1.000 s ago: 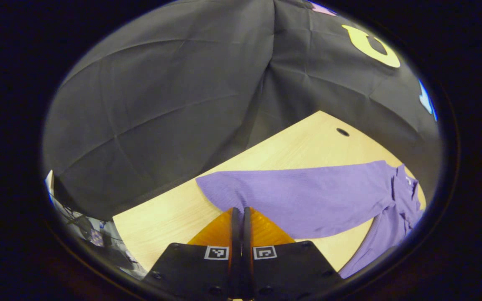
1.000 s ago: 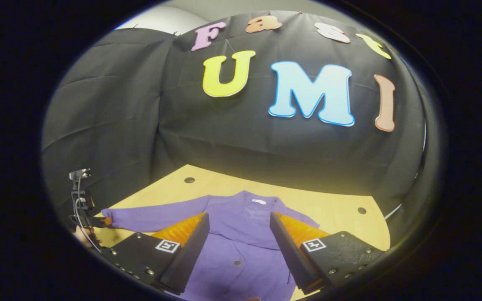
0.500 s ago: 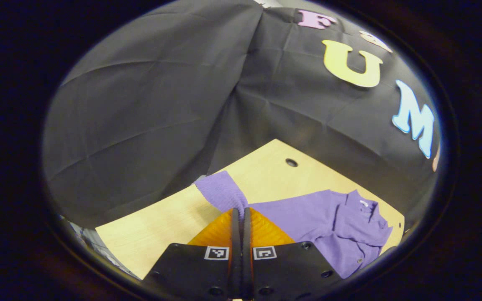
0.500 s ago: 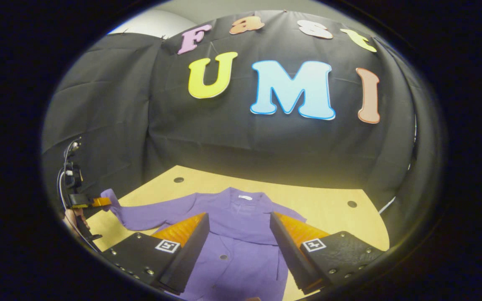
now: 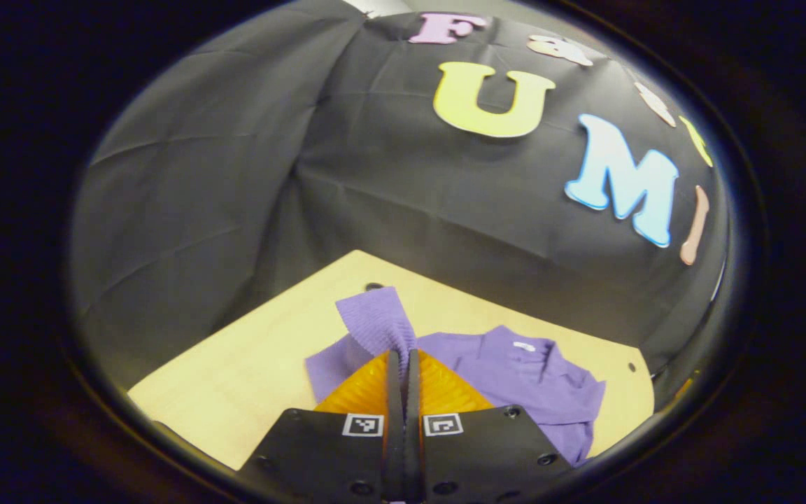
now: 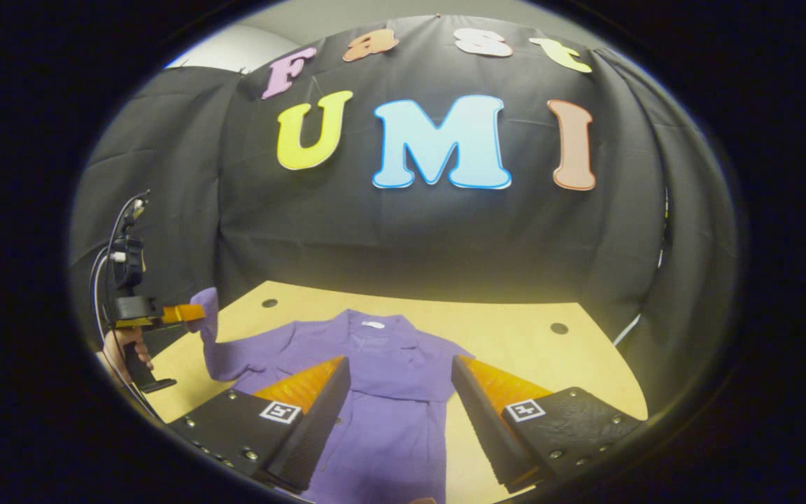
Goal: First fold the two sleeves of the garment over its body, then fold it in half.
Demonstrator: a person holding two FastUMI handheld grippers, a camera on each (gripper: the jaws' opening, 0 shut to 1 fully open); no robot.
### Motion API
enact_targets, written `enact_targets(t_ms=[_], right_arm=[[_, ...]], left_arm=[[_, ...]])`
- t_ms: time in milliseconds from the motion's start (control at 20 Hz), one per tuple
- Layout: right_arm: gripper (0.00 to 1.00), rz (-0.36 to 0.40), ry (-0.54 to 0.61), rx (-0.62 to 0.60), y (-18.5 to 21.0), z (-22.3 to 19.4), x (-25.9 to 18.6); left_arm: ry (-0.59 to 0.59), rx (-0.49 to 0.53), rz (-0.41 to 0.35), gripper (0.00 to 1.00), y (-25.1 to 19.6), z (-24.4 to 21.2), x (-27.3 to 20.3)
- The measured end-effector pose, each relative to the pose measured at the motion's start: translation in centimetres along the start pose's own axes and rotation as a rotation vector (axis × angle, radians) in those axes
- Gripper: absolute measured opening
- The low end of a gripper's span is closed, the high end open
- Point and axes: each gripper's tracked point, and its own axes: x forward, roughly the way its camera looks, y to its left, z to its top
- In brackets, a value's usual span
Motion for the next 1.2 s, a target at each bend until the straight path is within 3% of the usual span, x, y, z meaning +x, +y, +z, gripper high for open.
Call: enact_targets(t_ms=[300,750,1000,1200], right_arm=[[0.9,-0.079,0.011,0.01,-4.4,-1.1,-1.5],[0.9,-0.162,0.037,0.033,-7.9,-2.8,-3.0],[0.9,-0.187,0.058,0.047,-8.6,-3.8,-4.4],[0.9,-0.203,0.071,0.057,-8.4,-4.3,-5.8]], left_arm=[[0.021,0.102,-0.146,0.07,-11.0,-1.1,2.5],[0.118,0.225,-0.341,0.07,-23.2,-7.1,3.9],[0.18,0.325,-0.432,0.07,-28.7,-11.5,4.4],[0.21,0.395,-0.457,0.07,-31.0,-14.1,5.2]])
